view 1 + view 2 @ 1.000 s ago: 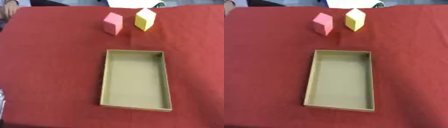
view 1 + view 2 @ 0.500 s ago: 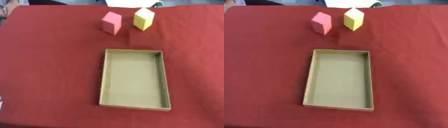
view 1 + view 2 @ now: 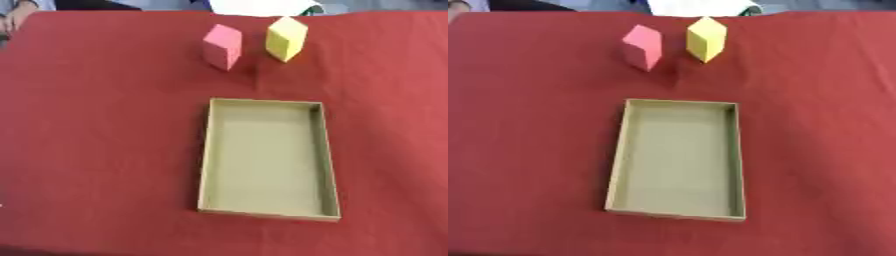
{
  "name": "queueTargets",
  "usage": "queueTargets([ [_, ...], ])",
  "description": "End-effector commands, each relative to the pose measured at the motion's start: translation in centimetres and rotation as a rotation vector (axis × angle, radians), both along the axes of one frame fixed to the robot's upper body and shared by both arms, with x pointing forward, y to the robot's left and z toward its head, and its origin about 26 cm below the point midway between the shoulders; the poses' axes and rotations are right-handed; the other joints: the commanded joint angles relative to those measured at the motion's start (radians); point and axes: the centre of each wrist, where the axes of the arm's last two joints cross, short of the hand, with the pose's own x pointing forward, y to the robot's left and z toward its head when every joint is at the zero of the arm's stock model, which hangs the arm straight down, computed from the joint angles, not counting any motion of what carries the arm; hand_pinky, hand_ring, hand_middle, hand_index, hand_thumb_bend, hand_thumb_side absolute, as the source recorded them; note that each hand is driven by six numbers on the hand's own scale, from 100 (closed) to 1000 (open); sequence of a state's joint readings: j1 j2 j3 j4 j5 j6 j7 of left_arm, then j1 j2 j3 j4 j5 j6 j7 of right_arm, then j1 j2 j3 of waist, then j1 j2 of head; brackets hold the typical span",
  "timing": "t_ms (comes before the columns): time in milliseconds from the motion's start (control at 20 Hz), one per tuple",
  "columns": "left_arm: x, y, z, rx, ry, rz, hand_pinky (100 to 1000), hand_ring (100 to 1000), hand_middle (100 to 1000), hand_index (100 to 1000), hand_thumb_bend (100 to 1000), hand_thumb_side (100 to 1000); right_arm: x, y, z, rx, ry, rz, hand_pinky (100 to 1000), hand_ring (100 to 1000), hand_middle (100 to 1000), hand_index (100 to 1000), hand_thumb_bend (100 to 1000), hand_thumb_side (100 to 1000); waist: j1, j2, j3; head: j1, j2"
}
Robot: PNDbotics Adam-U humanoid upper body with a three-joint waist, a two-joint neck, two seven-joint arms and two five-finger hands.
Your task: Pick up objects on the table and place them in the box.
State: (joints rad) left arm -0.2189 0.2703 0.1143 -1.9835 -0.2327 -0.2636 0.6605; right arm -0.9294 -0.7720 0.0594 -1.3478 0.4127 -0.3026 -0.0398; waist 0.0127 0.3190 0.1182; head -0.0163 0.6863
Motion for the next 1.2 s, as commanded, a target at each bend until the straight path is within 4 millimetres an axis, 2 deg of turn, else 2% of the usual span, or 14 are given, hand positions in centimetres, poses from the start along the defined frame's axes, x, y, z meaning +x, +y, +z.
queueTargets([
  [50, -0.2, 0.3, 0.8, 0.033, -0.019, -0.004, 838, 699, 602, 747, 125, 781, 0.4, -0.5, 2.0, -0.089, -0.01, -0.049, 776, 767, 655, 859, 100, 990, 0.001, -0.026, 0.003, 0.003, 0.009],
  [300, -0.3, 0.4, 0.7, 0.035, -0.015, -0.003, 838, 698, 602, 746, 123, 781, 2.6, -0.8, 2.9, -0.155, 0.042, -0.126, 783, 778, 676, 868, 100, 1000, 0.002, -0.029, 0.0, 0.003, 0.011],
  [550, -0.3, 0.4, 0.7, 0.038, -0.012, -0.004, 838, 698, 603, 746, 123, 782, 5.2, -0.7, 2.7, -0.237, 0.105, -0.22, 792, 793, 709, 881, 100, 999, 0.002, -0.031, -0.009, 0.022, 0.012],
  [850, -0.3, 0.4, 0.6, 0.041, -0.008, -0.007, 838, 698, 603, 746, 120, 782, 8.1, 0.1, 1.2, -0.317, 0.174, -0.293, 800, 806, 736, 891, 100, 1000, 0.006, -0.031, -0.01, 0.02, 0.011],
  [1200, -0.3, 0.4, 0.6, 0.042, -0.003, -0.004, 838, 697, 603, 746, 116, 784, 10.1, 0.2, -1.4, -0.416, 0.254, -0.326, 806, 830, 780, 903, 100, 1000, 0.005, -0.03, -0.01, 0.013, 0.005],
])
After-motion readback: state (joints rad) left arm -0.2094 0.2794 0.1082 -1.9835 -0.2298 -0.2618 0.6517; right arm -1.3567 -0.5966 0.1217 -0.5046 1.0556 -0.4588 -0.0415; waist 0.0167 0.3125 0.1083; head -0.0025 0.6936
